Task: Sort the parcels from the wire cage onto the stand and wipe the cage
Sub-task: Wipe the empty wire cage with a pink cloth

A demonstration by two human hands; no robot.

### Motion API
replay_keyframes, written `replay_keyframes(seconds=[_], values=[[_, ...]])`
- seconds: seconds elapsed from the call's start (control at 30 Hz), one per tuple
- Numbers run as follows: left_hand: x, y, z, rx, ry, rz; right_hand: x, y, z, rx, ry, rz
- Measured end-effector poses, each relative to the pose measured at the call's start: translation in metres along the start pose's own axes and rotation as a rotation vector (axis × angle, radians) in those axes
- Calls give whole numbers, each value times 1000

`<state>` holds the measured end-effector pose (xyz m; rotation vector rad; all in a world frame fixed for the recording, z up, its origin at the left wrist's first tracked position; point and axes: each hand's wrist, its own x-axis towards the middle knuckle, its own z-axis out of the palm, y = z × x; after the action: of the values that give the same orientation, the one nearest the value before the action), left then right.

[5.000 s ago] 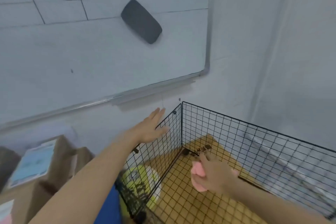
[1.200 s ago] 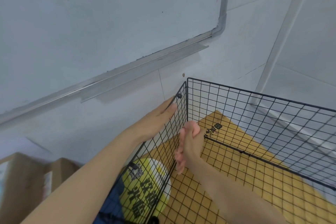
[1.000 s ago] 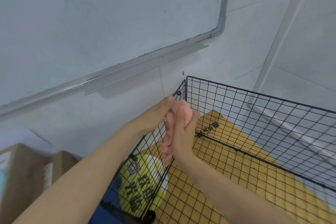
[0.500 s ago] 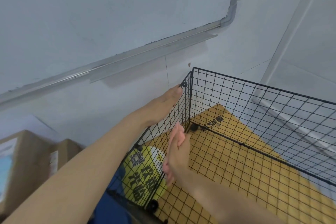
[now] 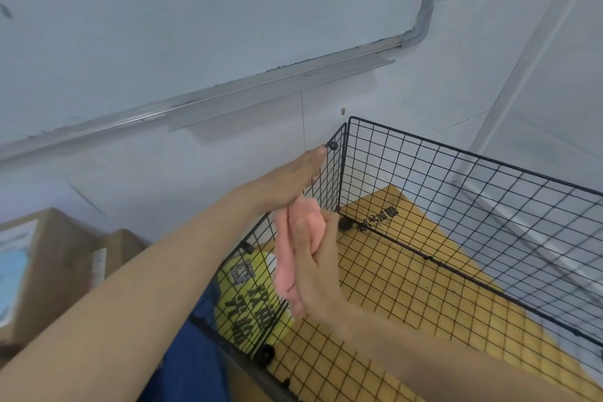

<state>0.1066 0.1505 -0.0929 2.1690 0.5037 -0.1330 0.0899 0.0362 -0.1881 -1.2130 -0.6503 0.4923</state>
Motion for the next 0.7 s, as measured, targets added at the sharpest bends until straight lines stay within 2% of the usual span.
replay_keyframes(seconds=[0.13,0.4,0.47,0.6,0.7], values=[[-3,4,0,-40,-27,-53,-3,8,22,-112,29,41],[-1,6,-1,-44,-72,-62,-10,68,11,-407,31,-3],[-1,6,0,-48,-61,-50,-26,93,-3,-579,-71,35],[-1,5,-1,-45,-60,-46,-48,118,-24,-865,-392,131],[-1,6,-2,-40,-58,-47,-49,117,-32,-849,-441,103]])
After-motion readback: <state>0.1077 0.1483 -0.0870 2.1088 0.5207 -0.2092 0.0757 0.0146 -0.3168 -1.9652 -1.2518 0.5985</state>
